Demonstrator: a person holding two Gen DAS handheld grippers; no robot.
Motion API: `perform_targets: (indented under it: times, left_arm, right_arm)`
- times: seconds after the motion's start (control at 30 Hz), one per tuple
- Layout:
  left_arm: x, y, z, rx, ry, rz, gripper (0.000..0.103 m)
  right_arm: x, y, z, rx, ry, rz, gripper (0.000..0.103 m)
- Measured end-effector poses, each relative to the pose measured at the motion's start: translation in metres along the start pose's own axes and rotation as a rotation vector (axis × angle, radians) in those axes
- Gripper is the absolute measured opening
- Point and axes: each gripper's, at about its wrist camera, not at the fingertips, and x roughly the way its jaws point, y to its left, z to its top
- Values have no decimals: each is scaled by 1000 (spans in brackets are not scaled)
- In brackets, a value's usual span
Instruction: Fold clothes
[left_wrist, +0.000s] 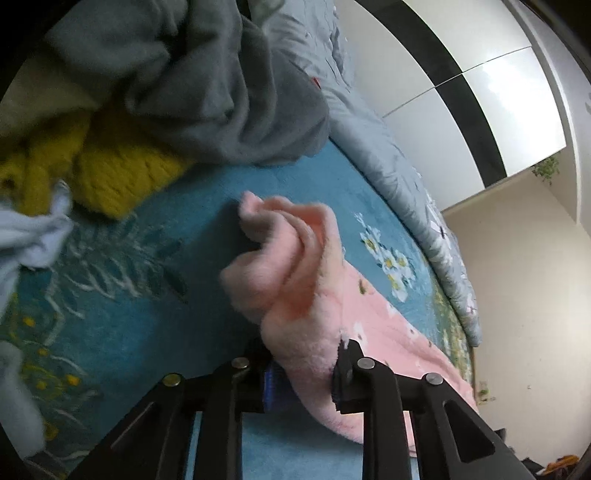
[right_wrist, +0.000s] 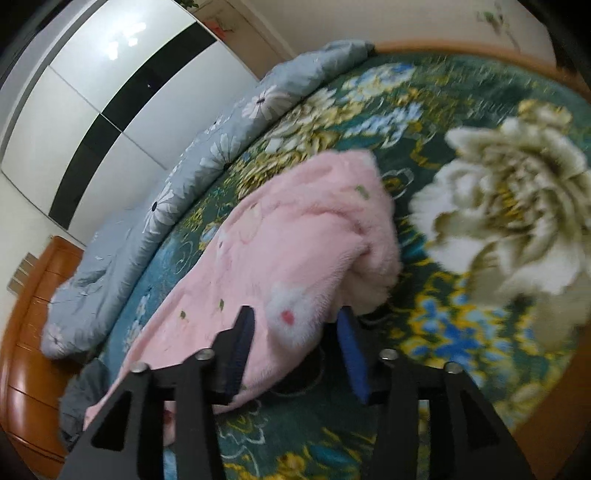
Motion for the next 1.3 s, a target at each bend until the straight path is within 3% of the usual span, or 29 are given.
perform_targets:
  times: [0.1, 0.17, 0.3, 0.43, 0.73, 0.97, 1.3]
  left_arm:
    - [-13, 10, -1, 20, -48, 96, 37]
    - [-25, 18, -3, 15, -95, 172, 39]
    - [-44, 10, -11, 55, -138, 199, 44]
    - [-29, -28, -36, 216, -62, 151, 51]
    - [48, -123, -97, 491, 133, 33, 55]
    - [59, -127, -107, 485, 188, 16, 56]
    - [59, -103, -95, 413, 189, 2, 57]
  right_arm:
    - [-22, 7, -8, -27, -32, -21, 50]
    - [-29, 22, -20, -70, -23, 12, 50]
    - [-14, 75, -57, -221, 63, 88, 50]
    - [21, 120, -93, -352, 149, 76, 50]
    - [54, 184, -148, -672, 180, -146, 50]
    - [79, 222, -155, -772, 186, -186, 50]
    - [128, 234, -144, -735, 219, -318, 50]
